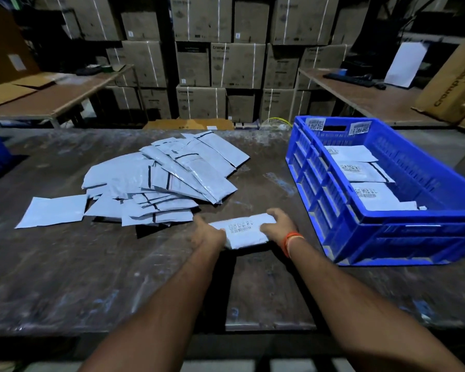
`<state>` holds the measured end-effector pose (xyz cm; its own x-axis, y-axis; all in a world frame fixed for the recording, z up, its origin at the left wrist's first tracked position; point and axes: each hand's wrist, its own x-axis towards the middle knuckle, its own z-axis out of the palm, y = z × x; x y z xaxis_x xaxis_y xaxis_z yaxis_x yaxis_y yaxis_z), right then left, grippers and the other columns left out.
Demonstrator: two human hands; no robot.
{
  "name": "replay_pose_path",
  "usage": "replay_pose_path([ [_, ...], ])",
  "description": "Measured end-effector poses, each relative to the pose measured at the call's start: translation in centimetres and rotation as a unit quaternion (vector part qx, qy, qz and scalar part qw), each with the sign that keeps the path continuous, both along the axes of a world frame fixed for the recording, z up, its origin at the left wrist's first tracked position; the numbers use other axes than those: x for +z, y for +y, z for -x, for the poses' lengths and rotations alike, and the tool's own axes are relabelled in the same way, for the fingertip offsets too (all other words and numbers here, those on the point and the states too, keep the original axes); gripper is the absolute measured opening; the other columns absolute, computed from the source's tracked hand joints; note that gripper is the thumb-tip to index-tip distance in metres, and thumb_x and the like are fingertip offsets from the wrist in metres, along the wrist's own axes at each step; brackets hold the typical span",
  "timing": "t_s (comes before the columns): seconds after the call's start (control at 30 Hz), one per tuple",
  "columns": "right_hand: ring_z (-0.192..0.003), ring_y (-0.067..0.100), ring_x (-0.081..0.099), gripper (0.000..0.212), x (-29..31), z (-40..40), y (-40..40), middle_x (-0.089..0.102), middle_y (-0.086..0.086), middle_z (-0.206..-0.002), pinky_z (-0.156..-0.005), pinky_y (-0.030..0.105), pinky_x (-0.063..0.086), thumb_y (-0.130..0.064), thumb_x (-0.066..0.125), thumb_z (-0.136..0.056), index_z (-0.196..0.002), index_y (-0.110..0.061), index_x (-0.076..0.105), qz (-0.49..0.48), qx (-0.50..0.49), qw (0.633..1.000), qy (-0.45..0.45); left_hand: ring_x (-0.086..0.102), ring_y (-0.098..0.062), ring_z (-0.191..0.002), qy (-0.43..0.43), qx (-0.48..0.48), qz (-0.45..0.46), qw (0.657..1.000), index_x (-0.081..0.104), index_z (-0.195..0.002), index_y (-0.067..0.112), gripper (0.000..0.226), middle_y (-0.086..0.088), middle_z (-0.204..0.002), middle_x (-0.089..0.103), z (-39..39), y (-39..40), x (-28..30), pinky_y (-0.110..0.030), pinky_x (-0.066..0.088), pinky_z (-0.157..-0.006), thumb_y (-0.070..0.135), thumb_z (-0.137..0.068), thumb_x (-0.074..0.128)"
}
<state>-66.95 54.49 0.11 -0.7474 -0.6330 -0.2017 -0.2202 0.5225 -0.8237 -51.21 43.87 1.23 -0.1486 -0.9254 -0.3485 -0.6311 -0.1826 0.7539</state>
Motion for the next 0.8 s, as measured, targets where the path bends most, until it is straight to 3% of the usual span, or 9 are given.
replay_pose_path([
  [0.13, -0.1, 0.023, 0.066, 0.033, 4.9, 2.5, -0.6, 0.07, 0.008, -0.112, -0.086, 0.029, 0.051, -0.006, 0.071, -0.079, -0.106, -0.024, 0.065, 0.08, 0.002, 0.996, 0.027, 0.071, -0.028, -0.086, 0.135, -0.037, 0.011, 0.99, 0.062, -0.093, 0.022, 0.022, -0.014, -0.101, 0.072, 1.0, -3.7, 3.8, -0.033, 0.061, -0.077, 0.018, -0.074, 0.071],
  [0.2, -0.085, 0.023, 0.066, 0.029, 8.4, 3.5, -0.4, 0.07, 0.011, -0.108, -0.078, 0.033, 0.054, -0.006, 0.07, -0.081, -0.105, -0.022, 0.066, 0.115, -0.002, 0.992, 0.046, 0.072, -0.03, -0.082, 0.191, -0.057, 0.001, 0.98, 0.066, -0.088, 0.02, 0.021, -0.014, -0.096, 0.073, 2.3, -4.5, 6.8, -0.045, 0.064, -0.073, 0.015, -0.069, 0.073],
  [0.23, -0.071, 0.024, 0.063, 0.028, 10.4, 3.9, -0.1, 0.07, 0.012, -0.101, -0.066, 0.033, 0.054, -0.007, 0.068, -0.083, -0.107, -0.021, 0.067, 0.133, -0.004, 0.99, 0.042, 0.071, -0.03, -0.081, 0.212, -0.063, 0.005, 0.975, 0.068, -0.087, 0.02, 0.024, -0.014, -0.094, 0.073, 2.9, -4.6, 8.5, -0.048, 0.064, -0.07, 0.015, -0.064, 0.072],
  [0.3, -0.048, 0.021, 0.047, 0.027, 13.8, 5.1, 0.8, 0.064, 0.01, -0.078, -0.048, 0.026, 0.044, -0.008, 0.064, -0.087, -0.111, -0.02, 0.067, 0.16, -0.015, 0.987, 0.014, 0.068, -0.029, -0.076, 0.254, -0.073, 0.021, 0.964, 0.069, -0.085, 0.019, 0.025, -0.013, -0.09, 0.072, 4.2, -4.2, 12.2, -0.039, 0.062, -0.064, 0.014, -0.06, 0.069],
  [0.37, -0.044, 0.018, 0.039, 0.027, 17.0, 6.8, 1.9, 0.054, 0.005, -0.062, -0.046, 0.023, 0.041, -0.007, 0.064, -0.087, -0.111, -0.018, 0.068, 0.18, -0.033, 0.983, 0.0, 0.064, -0.027, -0.073, 0.285, -0.093, 0.026, 0.954, 0.069, -0.083, 0.019, 0.015, -0.011, -0.088, 0.07, 5.9, -3.5, 15.1, -0.029, 0.054, -0.062, 0.009, -0.072, 0.071],
  [0.5, -0.055, 0.015, 0.044, 0.026, 21.1, 11.2, 6.0, 0.053, 0.003, -0.07, -0.052, 0.022, 0.04, -0.005, 0.063, -0.089, -0.109, -0.02, 0.066, 0.183, -0.046, 0.982, -0.021, 0.066, -0.023, -0.083, 0.302, -0.158, 0.041, 0.939, 0.069, -0.084, 0.018, 0.018, -0.009, -0.091, 0.071, 11.2, -1.0, 17.8, -0.03, 0.053, -0.073, 0.002, -0.088, 0.066],
  [0.57, -0.055, 0.011, 0.045, 0.026, 21.6, 14.4, 8.6, 0.054, 0.0, -0.067, -0.054, 0.021, 0.037, -0.005, 0.064, -0.089, -0.107, -0.023, 0.065, 0.176, -0.066, 0.981, -0.042, 0.064, -0.021, -0.077, 0.311, -0.189, 0.033, 0.931, 0.067, -0.084, 0.016, 0.021, -0.01, -0.086, 0.069, 14.5, 1.2, 18.4, -0.026, 0.054, -0.065, -0.004, -0.091, 0.062],
  [0.7, -0.037, 0.007, 0.049, 0.024, 20.5, 20.8, 12.8, 0.056, -0.007, -0.043, -0.042, 0.016, 0.036, 0.005, 0.061, -0.089, -0.107, -0.01, 0.063, 0.162, -0.095, 0.982, -0.032, 0.06, -0.02, -0.069, 0.302, -0.23, 0.022, 0.925, 0.063, -0.088, 0.011, 0.025, -0.01, -0.079, 0.063, 21.0, 5.8, 18.2, -0.024, 0.05, -0.059, -0.012, -0.093, 0.055],
  [0.8, -0.038, 0.007, 0.055, 0.024, 19.0, 25.8, 16.0, 0.063, 0.006, -0.056, -0.036, 0.014, 0.041, 0.016, 0.057, -0.088, -0.09, -0.008, 0.059, 0.128, -0.108, 0.986, -0.01, 0.058, -0.02, -0.069, 0.226, -0.238, 0.05, 0.943, 0.065, -0.078, 0.019, 0.029, -0.01, -0.08, 0.066, 26.4, 8.6, 16.4, -0.02, 0.047, -0.059, -0.007, -0.09, 0.059],
])
